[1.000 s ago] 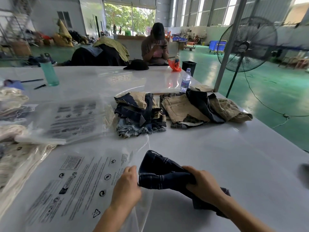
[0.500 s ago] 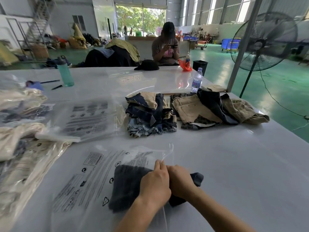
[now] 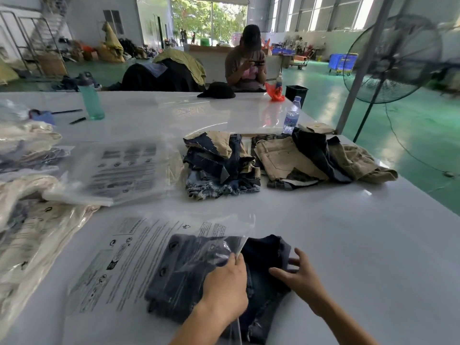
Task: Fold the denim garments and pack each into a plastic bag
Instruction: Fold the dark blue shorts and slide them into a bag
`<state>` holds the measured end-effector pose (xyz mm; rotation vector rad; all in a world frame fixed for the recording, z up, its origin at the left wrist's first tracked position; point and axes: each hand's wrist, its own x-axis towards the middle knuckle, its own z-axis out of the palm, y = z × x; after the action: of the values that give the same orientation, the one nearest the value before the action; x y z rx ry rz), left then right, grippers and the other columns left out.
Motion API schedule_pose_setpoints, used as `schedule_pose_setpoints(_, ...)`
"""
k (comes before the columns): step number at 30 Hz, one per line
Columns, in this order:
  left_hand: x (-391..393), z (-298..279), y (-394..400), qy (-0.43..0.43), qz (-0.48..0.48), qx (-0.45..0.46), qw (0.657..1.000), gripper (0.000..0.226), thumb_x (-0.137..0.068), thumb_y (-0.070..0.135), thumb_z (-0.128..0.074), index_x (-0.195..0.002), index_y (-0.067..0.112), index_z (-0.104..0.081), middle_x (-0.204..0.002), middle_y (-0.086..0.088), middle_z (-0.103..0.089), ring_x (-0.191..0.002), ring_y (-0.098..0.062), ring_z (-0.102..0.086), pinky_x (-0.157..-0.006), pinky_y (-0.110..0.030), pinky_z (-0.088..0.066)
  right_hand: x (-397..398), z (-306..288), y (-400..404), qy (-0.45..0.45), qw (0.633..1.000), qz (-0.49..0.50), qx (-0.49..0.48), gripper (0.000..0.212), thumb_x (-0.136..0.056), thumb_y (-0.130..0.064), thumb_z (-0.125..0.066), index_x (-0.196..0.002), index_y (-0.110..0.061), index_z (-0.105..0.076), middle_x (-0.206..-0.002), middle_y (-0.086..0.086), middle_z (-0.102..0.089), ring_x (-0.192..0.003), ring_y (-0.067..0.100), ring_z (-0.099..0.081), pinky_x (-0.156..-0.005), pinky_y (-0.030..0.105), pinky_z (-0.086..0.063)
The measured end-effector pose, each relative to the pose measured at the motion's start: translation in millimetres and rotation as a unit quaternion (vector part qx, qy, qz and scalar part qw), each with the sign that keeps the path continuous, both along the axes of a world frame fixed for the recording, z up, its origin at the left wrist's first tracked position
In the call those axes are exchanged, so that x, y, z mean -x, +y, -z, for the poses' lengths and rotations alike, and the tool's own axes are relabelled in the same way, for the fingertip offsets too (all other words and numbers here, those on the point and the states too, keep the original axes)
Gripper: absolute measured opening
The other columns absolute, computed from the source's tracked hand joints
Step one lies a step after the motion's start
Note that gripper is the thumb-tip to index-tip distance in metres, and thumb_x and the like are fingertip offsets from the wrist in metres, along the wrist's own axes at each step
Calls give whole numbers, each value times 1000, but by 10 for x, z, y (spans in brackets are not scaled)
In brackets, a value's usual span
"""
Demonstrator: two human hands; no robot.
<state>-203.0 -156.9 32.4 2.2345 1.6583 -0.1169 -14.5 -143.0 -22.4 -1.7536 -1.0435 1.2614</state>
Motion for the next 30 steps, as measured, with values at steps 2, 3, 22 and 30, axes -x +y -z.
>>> schedule_pose_setpoints(2, -22, 4, -6, 3, 4, 7, 1000, 73, -89, 4, -39, -152, 11, -3, -160, -5, -6, -130, -27, -44, -98, -35, -47, 106, 44, -38, 12, 999, 8, 47, 74, -74, -18, -81, -131, -12, -35, -99, 4, -60, -76, 14, -66, -52, 27, -54)
schedule_pose_setpoints(3, -22, 5, -11, 4, 6, 11, 1000, 73, -90, 4, -39, -152, 11, -2, -160, -5, -5, -130, -27, -44, -99, -35, -46, 157, 63, -63, 16, 997, 4, 69, 61, -74, -20, -81, -119, -12, -41, -94, 5, -62, -66, 11, -67, -47, 24, -51)
schedule_pose_setpoints(22, -19, -59, -32, -24, 60, -32, 997, 66, -96, 22, -36, -152, 25, -2, -160, -1, -3, -126, -26, -48, -99, -41, -43, 829, -27, 341, 95, 983, -141, -70, 26, -95, 1, -49, -119, 5, -58, -119, 19, -60, -111, 25, -57, -103, 42, -43)
schedule_pose_setpoints(30, 462, 342, 328, 17, -29, -165, 986, 62, -93, 62, -32, -148, 35, -23, -159, 7, -12, -145, -18, -11, -117, -42, -4, 399, 17, 862, 49, 994, 86, -45, 19, -98, -17, -47, -110, -4, -54, -83, 9, -51, -69, 16, -49, -65, 31, -43)
